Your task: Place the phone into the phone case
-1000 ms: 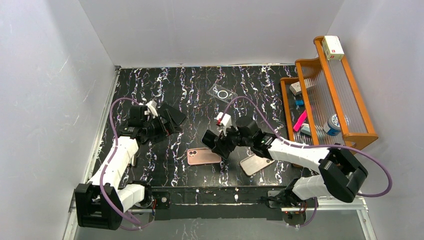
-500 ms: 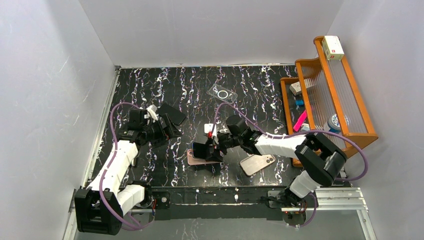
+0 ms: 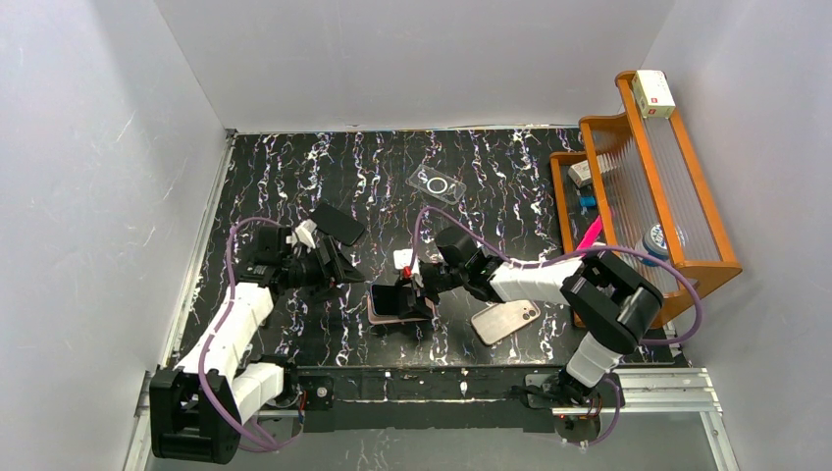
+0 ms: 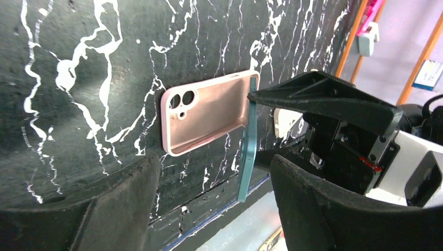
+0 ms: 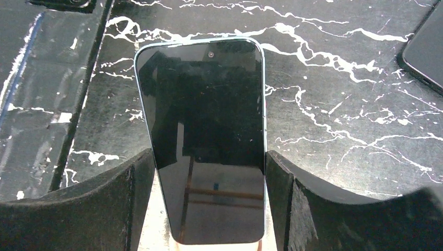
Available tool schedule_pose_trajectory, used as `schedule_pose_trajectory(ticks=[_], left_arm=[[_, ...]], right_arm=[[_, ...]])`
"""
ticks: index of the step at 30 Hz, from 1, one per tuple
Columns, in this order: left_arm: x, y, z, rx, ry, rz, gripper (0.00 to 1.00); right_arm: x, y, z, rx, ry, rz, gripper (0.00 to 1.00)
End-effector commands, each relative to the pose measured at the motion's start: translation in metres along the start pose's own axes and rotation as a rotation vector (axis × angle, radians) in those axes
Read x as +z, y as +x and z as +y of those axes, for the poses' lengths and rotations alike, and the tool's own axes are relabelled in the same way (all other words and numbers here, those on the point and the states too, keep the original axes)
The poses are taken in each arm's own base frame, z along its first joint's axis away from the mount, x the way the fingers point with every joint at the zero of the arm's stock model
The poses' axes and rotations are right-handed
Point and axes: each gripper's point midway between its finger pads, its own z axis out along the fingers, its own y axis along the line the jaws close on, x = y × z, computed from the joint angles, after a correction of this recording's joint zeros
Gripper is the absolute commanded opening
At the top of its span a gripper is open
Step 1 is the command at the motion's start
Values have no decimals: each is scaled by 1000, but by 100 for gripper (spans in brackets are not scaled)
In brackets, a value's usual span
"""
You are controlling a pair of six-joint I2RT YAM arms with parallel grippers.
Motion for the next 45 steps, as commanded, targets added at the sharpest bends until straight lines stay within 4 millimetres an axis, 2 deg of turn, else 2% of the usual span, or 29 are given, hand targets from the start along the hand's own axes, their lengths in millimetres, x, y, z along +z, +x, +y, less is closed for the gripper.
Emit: schedule_pose_trajectory(ticks=[1, 7, 14, 22, 28, 30, 32, 38, 41, 45], left_arm=[[-1, 16, -12, -47, 111, 47, 72], [5, 24, -9, -112, 138, 59, 64], [15, 28, -9, -179, 194, 58, 55], [29, 21, 1, -180, 156, 38, 48], [45, 24, 19, -193, 81, 73, 42], [47, 25, 21, -190, 70, 74, 41], [49, 24, 22, -184, 62, 71, 41], [54, 22, 22, -168, 42, 71, 42], [57, 22, 22, -153, 32, 76, 42], [62, 23, 19, -111, 17, 83, 42]], right_arm=[[6, -21, -17, -120, 34, -56, 57], [6, -10, -18, -106, 60, -46, 57], [3, -7, -24, -59, 109, -27, 57], [-4, 1, -22, -37, 166, -33, 65], [-6, 9, -25, -21, 193, -8, 68], [-6, 10, -25, -19, 199, -8, 73], [-8, 7, -26, -13, 206, -17, 84], [-17, -14, -28, 62, 251, -61, 97], [-22, -25, -24, 101, 255, -90, 99], [-36, -39, -38, 310, 386, -116, 97]])
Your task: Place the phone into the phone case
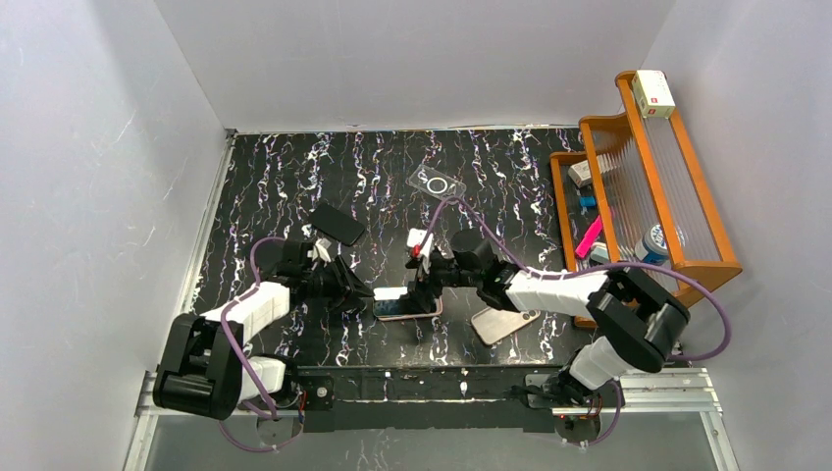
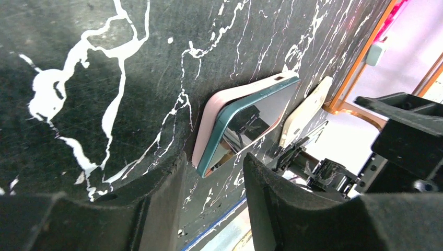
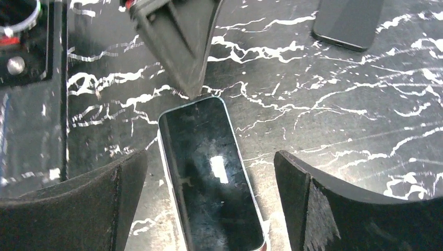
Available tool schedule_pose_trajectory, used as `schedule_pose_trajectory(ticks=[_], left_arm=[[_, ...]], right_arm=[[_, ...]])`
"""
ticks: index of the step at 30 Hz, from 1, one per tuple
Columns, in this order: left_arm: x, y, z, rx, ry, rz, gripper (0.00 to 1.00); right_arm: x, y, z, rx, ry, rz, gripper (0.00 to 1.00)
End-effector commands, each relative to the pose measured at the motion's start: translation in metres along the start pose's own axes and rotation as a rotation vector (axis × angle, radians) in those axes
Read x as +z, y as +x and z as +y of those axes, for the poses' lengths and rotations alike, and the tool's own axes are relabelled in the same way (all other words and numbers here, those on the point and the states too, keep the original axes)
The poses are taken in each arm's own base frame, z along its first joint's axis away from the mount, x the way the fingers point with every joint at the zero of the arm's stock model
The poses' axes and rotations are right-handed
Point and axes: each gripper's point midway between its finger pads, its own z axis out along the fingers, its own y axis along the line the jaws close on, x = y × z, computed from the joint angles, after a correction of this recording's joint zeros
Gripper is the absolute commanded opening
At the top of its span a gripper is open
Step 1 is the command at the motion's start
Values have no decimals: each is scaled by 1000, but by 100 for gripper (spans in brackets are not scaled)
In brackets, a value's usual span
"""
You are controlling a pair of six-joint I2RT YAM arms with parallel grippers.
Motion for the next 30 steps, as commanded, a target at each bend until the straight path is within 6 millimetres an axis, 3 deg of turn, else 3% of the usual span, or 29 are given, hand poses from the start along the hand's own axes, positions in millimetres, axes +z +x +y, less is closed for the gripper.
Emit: schedule_pose_trajectory(ticks=[1, 4, 6, 13, 25, 30], left_arm=[[4, -6, -11, 79, -11, -9, 42], [11, -4, -11, 115, -39, -4, 42], [14, -4, -10, 139, -62, -8, 42], [17, -4, -5, 195, -134, -28, 42], [24, -2, -6, 197, -159, 6, 48], [26, 6, -20, 200, -117, 30, 42]], right_arm=[[-12, -29, -20, 272, 185, -40, 97], [-26, -15, -36, 515, 369, 52, 95], [-34, -7, -36, 626, 431, 93, 92], [-64, 28, -43, 854, 617, 130, 74], [-52, 76, -26, 1091, 610, 212, 62], [-47, 94, -12, 1150, 574, 263, 56]])
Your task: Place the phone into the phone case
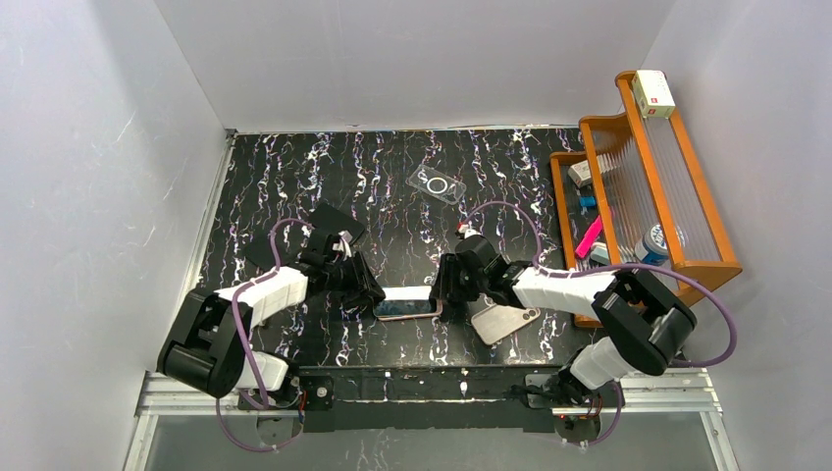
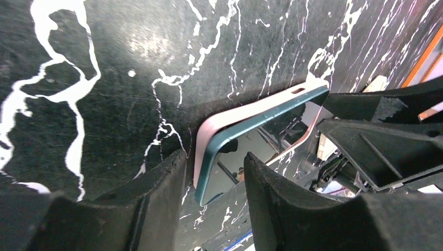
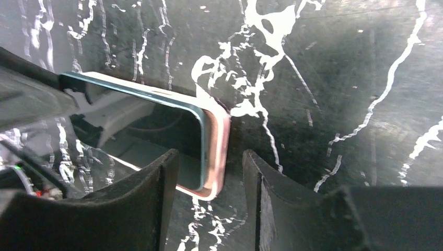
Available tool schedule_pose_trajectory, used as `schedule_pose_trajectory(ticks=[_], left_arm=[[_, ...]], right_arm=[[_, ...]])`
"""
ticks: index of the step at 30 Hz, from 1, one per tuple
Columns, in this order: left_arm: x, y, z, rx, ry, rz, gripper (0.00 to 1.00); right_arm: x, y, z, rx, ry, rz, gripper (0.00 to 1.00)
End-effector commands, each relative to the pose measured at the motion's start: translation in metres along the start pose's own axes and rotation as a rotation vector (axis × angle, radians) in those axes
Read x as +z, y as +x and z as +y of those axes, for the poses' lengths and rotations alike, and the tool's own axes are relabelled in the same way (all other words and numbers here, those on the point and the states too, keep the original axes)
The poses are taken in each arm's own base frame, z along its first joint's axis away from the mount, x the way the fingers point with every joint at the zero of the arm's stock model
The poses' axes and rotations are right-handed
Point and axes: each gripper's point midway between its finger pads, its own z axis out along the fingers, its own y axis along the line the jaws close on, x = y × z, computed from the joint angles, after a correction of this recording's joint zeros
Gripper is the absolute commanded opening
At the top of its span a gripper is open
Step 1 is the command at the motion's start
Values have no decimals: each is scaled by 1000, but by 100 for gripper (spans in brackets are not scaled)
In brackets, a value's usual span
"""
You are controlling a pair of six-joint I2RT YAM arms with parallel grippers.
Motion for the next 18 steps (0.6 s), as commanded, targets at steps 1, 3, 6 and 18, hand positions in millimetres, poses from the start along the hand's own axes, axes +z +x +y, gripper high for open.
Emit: schedule_pose_trajectory(ticks=[1, 3, 6, 18], left_arm=[[-2, 5, -20, 12, 46, 22, 40], [-4, 7, -29, 4, 67, 24, 34], [-5, 10, -41, 1, 85, 27, 21], [7, 25, -62, -30, 107, 54, 15]], right_arm=[[6, 17, 3, 70, -38, 57, 54], [9, 25, 3, 98, -54, 82, 49], [10, 32, 0, 120, -50, 90, 38], [8, 34, 8, 154, -87, 69, 26]])
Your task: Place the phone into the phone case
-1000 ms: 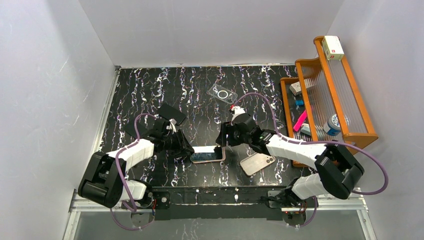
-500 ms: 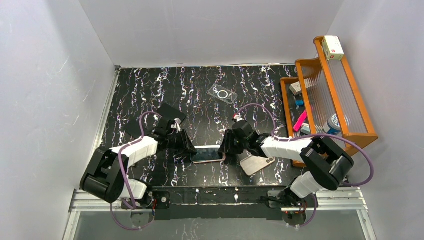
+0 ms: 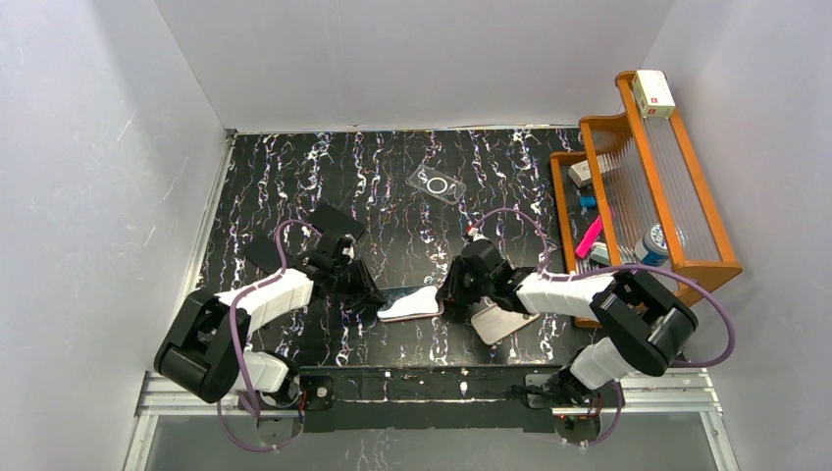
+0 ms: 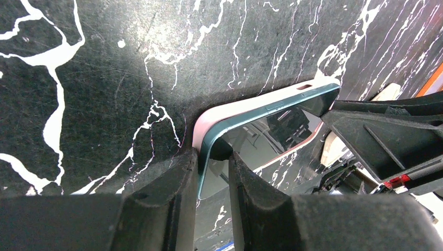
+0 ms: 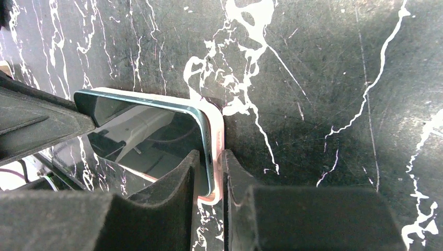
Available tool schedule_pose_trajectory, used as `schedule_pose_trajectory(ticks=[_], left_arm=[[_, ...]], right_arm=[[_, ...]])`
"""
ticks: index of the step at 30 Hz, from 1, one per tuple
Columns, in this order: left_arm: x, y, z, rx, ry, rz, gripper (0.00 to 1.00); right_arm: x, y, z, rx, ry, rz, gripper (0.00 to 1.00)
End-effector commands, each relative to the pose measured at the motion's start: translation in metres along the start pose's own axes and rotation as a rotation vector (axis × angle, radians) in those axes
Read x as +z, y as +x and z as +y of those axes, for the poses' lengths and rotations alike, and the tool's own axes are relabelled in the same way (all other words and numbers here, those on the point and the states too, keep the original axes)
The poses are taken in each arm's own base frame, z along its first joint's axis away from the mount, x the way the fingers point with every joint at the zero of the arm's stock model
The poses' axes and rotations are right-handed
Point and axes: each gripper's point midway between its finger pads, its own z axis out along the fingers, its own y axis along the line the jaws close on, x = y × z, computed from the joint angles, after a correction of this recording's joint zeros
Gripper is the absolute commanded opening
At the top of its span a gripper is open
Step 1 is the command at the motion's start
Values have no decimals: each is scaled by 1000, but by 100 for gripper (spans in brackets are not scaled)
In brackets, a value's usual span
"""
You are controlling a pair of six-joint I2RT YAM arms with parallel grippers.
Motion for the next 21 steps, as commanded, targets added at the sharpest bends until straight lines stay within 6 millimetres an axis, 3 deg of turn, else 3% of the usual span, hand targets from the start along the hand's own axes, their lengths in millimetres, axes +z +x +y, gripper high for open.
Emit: schedule_pose_trajectory(ticks=[1, 9, 15, 21], left_arm=[[1, 14, -52, 2, 155, 58, 15], [2, 25, -85, -14, 293, 65, 17], [4, 32, -85, -20, 294, 67, 17], [6, 39, -102, -55, 379, 88, 16]], right_arm=[[2, 26, 11, 23, -63, 69, 27], [-12, 20, 31, 80, -173, 29, 37], [-14, 22, 33, 109, -196, 28, 37], [-15, 28, 43, 111, -269, 60, 40]])
